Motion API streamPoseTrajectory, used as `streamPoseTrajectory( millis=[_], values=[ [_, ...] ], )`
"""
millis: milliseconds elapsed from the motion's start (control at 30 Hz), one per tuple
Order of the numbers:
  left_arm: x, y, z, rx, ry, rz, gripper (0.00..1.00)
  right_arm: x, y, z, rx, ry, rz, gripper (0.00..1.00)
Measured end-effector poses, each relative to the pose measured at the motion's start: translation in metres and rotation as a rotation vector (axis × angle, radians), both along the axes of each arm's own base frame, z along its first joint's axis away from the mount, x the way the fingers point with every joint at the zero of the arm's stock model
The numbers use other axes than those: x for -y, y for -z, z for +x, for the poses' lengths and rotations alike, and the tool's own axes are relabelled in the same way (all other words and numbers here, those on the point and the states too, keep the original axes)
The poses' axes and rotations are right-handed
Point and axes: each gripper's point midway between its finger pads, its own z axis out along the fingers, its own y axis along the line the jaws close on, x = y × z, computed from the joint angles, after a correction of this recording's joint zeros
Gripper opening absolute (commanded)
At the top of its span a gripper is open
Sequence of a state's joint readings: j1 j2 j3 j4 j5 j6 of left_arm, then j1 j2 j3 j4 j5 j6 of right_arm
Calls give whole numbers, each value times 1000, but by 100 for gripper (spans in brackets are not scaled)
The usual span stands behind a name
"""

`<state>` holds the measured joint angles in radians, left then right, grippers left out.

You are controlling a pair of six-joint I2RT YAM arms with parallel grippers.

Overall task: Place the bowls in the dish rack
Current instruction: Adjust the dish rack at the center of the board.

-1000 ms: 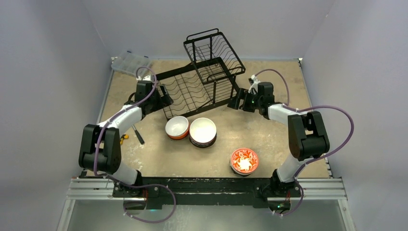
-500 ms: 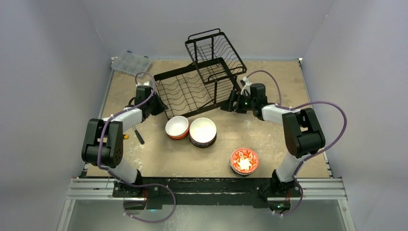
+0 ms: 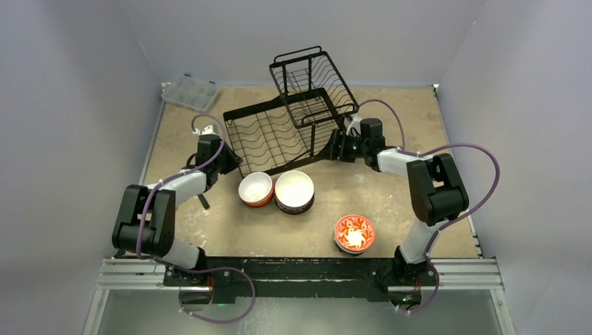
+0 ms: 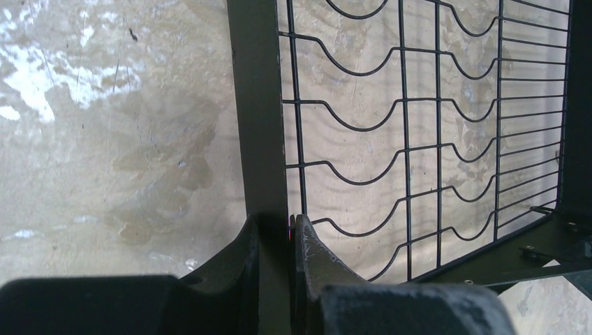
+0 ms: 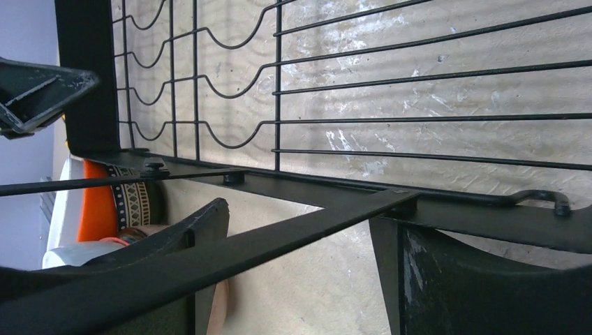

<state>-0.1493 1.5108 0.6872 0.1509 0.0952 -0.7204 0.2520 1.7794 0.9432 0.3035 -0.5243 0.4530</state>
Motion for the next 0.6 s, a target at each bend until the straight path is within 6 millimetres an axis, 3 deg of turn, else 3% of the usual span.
streamPoseTrajectory(
  millis=[233, 600],
  values=[
    [6, 1, -16, 3, -47, -9, 0, -3, 0, 8, -2, -2, -2, 72],
    [7, 0, -21, 23, -122, -39, 0, -10, 1, 23, -10, -16, 6, 71]
  ],
)
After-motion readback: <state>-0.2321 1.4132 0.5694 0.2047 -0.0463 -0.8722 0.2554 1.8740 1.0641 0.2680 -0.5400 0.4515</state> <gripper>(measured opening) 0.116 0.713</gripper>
